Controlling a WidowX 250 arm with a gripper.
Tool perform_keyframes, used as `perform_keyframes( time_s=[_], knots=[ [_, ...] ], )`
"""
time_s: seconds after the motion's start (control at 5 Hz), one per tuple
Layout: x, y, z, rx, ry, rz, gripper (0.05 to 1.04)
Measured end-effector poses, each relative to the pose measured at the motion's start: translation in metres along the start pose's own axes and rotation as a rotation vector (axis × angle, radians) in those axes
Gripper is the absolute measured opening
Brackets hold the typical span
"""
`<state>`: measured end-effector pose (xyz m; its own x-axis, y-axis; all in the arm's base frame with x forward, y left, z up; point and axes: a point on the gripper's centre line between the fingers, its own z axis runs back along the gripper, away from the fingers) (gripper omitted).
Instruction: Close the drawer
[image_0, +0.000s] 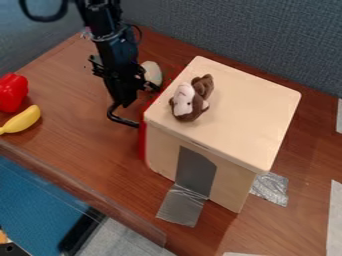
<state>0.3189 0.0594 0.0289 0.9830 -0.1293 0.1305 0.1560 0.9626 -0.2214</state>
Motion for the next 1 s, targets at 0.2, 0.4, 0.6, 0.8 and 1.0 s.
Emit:
perform_keyframes(
  time_s=[0.2, 0.4, 0.6, 0.8, 1.0],
  knots=[
    [-0.002, -0.003, -0.003, -0.004, 0.011, -0.002, 0.116],
    [-0.004, -0.002, -0.002, 0.012, 0.016, 0.001, 0.142],
    [-0.004, 0.002, 0.015, 0.068, 0.010, -0.039, 0.357],
    [0.003, 0.007, 0.045, 0.106, -0.060, -0.045, 0.659],
    [0.004, 0.016, 0.076, 0.163, -0.106, -0.029, 0.942]
  ],
)
